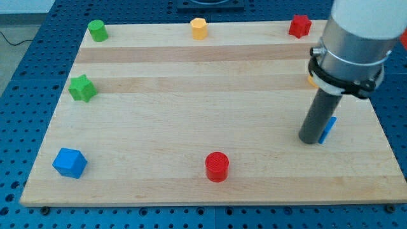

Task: Move the arm in middle of the green star and blue cube

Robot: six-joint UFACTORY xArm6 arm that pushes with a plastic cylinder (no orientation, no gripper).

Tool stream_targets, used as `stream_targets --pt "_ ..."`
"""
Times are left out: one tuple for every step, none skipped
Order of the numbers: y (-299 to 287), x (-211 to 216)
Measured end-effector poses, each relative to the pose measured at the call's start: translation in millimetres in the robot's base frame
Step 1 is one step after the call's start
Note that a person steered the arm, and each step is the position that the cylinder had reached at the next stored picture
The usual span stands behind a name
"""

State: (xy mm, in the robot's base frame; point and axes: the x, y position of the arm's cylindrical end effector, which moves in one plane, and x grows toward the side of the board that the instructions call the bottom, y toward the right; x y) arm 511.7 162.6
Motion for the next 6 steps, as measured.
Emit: stream_targets --pt "-8.8 -2.0" --pt "-78.8 -26.5" --pt "-198.7 -33.7" --pt "-347.8 -32.1" --pt "-462.7 -17.8" --pt "-466.9 -7.3"
